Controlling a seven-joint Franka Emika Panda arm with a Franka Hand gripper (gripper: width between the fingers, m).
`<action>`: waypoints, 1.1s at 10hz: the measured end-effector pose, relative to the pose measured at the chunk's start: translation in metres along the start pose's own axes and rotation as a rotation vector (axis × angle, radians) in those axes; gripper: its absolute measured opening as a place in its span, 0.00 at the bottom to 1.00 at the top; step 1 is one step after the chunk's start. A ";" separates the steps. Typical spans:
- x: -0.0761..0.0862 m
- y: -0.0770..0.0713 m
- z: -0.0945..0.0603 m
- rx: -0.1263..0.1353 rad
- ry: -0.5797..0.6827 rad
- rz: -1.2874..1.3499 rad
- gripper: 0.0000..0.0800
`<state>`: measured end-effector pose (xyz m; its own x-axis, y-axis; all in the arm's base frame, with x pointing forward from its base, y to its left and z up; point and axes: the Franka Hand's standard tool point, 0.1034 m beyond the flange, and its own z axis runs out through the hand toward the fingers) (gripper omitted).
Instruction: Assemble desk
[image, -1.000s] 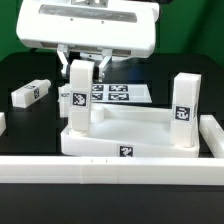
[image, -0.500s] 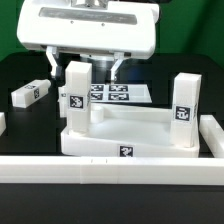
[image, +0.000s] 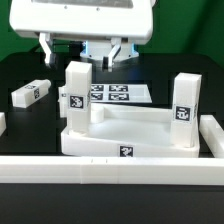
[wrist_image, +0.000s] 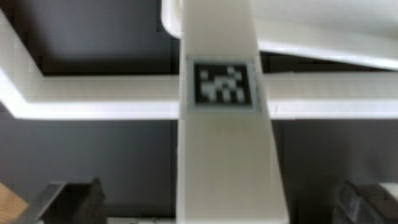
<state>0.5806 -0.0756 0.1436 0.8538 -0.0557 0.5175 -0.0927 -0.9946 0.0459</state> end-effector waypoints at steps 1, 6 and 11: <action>-0.003 -0.002 0.002 0.005 -0.015 -0.001 0.81; -0.008 -0.020 0.012 0.107 -0.270 0.027 0.81; -0.014 -0.012 0.011 0.168 -0.578 0.033 0.81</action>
Offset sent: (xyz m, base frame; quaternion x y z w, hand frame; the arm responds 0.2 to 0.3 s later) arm 0.0000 0.0000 0.0000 0.0000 -0.1296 0.0000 0.9916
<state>0.5752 -0.0639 0.1268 0.9964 -0.0781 -0.0344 -0.0817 -0.9891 -0.1227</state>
